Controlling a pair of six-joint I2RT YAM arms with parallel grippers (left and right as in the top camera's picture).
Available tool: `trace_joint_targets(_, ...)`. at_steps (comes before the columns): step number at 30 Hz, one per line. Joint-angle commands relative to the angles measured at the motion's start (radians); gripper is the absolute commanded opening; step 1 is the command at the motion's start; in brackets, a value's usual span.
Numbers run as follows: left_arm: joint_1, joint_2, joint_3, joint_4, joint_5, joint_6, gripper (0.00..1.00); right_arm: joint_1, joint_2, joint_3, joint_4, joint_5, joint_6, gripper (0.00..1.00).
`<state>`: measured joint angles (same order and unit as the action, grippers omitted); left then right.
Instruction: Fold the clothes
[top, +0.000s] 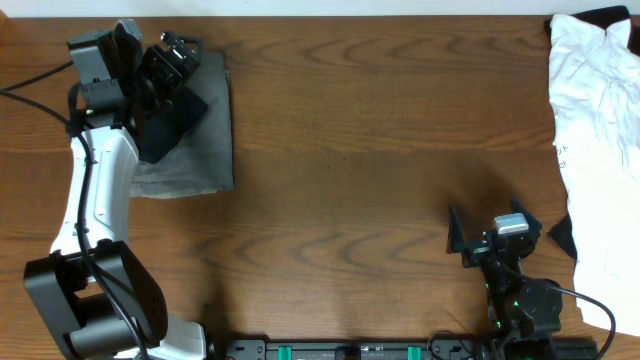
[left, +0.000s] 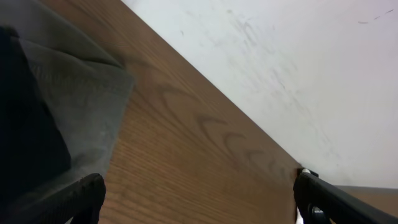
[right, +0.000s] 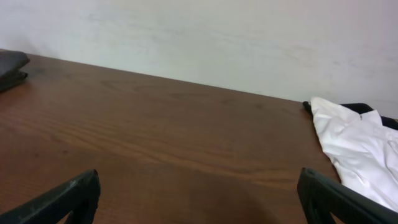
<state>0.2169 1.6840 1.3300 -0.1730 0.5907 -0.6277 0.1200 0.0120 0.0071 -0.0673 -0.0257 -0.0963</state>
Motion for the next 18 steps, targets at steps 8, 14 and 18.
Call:
trace_joint_targets(8,0.0,0.003,-0.003,-0.004,-0.008,0.013,0.98,-0.016,-0.005,-0.002,-0.005,0.011,-0.01,0.99)
trace_joint_targets(14,0.0,-0.142,-0.003,-0.159,-0.011,0.014,0.98,-0.016,-0.005,-0.002,-0.005,0.011,-0.01,0.99)
trace_joint_targets(18,-0.001,-0.314,-0.004,-0.246,-0.064,0.013,0.98,-0.016,-0.005,-0.002,-0.006,0.011,-0.01,0.99)
